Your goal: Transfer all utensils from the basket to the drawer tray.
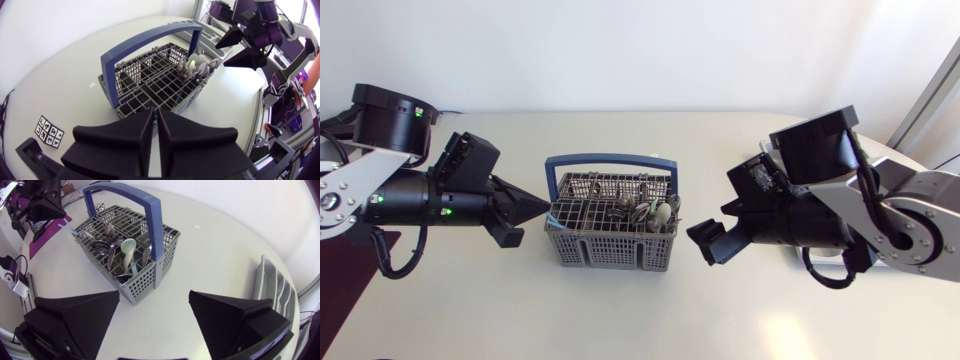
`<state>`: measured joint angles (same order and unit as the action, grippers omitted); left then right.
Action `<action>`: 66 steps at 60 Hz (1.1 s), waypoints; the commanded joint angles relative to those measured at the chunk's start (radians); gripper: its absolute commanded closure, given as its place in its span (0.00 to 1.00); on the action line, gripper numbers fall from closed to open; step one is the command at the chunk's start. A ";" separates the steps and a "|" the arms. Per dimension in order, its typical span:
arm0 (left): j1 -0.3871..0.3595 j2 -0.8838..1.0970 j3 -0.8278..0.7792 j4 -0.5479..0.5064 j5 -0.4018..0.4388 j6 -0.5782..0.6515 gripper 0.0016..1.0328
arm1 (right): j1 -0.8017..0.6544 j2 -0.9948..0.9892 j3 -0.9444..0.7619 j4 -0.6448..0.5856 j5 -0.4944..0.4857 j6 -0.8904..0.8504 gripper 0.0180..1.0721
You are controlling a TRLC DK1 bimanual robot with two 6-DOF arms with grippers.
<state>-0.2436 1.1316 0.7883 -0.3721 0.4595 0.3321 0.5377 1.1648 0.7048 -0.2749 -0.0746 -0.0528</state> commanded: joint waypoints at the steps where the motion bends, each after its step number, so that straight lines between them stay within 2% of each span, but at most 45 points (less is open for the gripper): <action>1: -0.010 0.016 0.005 -0.004 0.007 -0.028 0.97 | 0.013 -0.008 -0.013 -0.014 0.006 0.001 0.05; 10: -0.011 0.003 0.051 -0.028 0.005 -0.039 0.97 | 0.025 -0.010 -0.014 -0.015 0.010 0.001 0.05; 25: -0.059 -0.010 0.203 -0.154 -0.047 -0.039 0.97 | 0.045 -0.013 -0.018 -0.021 0.015 0.001 0.05; 38: -0.048 -0.032 0.304 -0.257 -0.056 -0.031 0.97 | 0.053 -0.022 -0.027 -0.026 0.016 0.001 0.05; 57: -0.039 -0.138 0.399 -0.286 -0.056 -0.045 0.97 | 0.070 -0.048 -0.027 -0.030 0.018 -0.004 0.05; 66: -0.043 -0.214 0.388 -0.234 -0.056 -0.110 0.97 | 0.094 -0.120 -0.025 -0.003 0.038 -0.047 0.05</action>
<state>-0.2890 0.9588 1.1587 -0.6327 0.4030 0.2771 0.6136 1.0897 0.6998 -0.2882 -0.0544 -0.0597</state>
